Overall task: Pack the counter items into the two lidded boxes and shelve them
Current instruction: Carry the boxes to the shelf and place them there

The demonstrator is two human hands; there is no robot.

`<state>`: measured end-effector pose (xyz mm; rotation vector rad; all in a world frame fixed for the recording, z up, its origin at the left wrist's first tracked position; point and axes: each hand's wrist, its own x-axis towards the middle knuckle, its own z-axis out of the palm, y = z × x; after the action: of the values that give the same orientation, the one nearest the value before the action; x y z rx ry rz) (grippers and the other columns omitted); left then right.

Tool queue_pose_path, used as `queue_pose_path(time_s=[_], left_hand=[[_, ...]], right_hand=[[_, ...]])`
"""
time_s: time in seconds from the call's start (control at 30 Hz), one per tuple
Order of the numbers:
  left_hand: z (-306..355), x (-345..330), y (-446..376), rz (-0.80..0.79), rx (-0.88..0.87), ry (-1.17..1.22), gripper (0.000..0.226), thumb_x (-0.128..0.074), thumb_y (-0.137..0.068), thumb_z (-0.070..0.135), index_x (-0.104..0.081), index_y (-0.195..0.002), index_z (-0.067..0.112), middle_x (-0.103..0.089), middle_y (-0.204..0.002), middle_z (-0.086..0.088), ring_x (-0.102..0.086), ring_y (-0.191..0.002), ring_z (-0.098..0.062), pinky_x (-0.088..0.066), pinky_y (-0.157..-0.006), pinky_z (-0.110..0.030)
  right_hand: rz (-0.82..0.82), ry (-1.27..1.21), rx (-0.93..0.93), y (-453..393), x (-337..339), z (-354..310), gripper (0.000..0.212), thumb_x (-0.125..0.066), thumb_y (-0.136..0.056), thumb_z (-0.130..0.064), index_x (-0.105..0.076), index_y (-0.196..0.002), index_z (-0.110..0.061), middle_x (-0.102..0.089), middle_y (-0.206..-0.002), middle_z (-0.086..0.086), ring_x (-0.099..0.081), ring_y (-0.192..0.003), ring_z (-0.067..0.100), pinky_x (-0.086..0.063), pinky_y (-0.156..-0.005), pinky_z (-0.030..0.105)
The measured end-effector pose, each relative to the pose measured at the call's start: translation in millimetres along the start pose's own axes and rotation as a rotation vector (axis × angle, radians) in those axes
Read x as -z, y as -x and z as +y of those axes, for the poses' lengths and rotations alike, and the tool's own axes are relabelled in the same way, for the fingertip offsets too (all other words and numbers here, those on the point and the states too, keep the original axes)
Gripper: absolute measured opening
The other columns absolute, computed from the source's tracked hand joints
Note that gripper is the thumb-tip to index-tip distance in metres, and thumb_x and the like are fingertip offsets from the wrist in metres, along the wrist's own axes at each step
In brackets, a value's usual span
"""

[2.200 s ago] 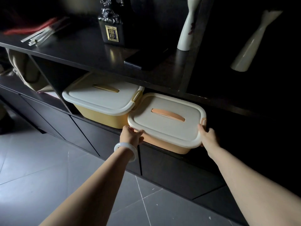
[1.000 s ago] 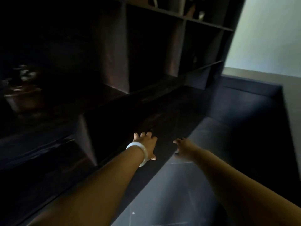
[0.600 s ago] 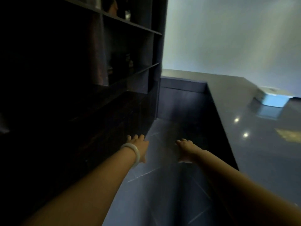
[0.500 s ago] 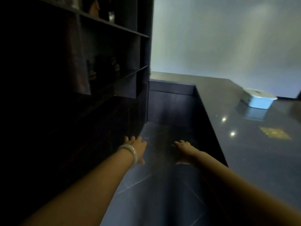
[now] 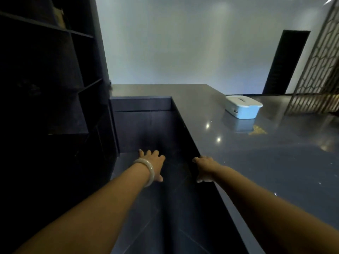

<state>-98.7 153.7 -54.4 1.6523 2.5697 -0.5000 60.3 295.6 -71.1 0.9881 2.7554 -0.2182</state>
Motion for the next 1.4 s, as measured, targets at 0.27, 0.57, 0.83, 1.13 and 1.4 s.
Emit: queue_pose_path(time_s=[0.27,0.57,0.83,1.13,1.4], left_hand=[[-35.8,44.5,-182.8,0.021,-0.037,0.009,0.087,-0.066,-0.083,0.051,-0.022,-0.150,0.019,-0.025,-0.151,-0.009,-0.021,-0.141,-0.035,-0.014,-0.113,-0.062],[-82.6,70.5,-421.0,0.055,-0.190,-0.067,0.089,-0.067,-0.082,0.052,-0.021,-0.151,0.020,-0.022,-0.154,-0.010,-0.019,-0.142,-0.036,-0.015,-0.113,-0.062],[-88.6,117.1,-604.6,0.076,-0.454,-0.102,0.087,-0.066,-0.083,0.053,-0.021,-0.151,0.020,-0.021,-0.154,-0.011,-0.020,-0.141,-0.037,-0.015,-0.113,-0.060],[-29.6,160.2,-771.2,0.159,-0.649,-0.180,0.085,-0.066,-0.082,0.055,-0.026,-0.148,0.020,-0.028,-0.149,-0.010,-0.026,-0.138,-0.036,-0.018,-0.112,-0.060],[30.7,189.8,-891.1,0.182,-0.798,-0.194,0.079,-0.067,-0.080,0.056,-0.034,-0.142,0.021,-0.034,-0.141,-0.006,-0.033,-0.133,-0.033,-0.024,-0.108,-0.056]], right_hand=[[-0.019,0.036,-0.022,-174.0,57.0,59.5,0.079,-0.076,-0.077,-0.030,-0.035,-0.143,-0.015,-0.039,-0.141,0.014,-0.038,-0.130,0.038,-0.039,-0.105,0.046],[0.000,0.007,-0.211,-361.4,91.3,118.1,0.085,-0.074,-0.081,-0.033,-0.026,-0.149,-0.017,-0.034,-0.146,0.012,-0.034,-0.133,0.035,-0.037,-0.107,0.044],[0.029,-0.101,-0.444,-477.5,132.0,185.3,0.085,-0.074,-0.081,-0.037,-0.027,-0.149,-0.019,-0.031,-0.149,0.011,-0.030,-0.136,0.034,-0.033,-0.111,0.045],[0.040,-0.190,-0.606,-576.3,145.5,285.4,0.083,-0.074,-0.081,-0.038,-0.028,-0.148,-0.021,-0.029,-0.150,0.008,-0.029,-0.137,0.033,-0.033,-0.110,0.045],[0.097,-0.266,-0.734,-631.3,159.2,358.9,0.080,-0.069,-0.084,-0.042,-0.026,-0.149,-0.021,-0.028,-0.150,0.009,-0.028,-0.137,0.032,-0.033,-0.110,0.045]])
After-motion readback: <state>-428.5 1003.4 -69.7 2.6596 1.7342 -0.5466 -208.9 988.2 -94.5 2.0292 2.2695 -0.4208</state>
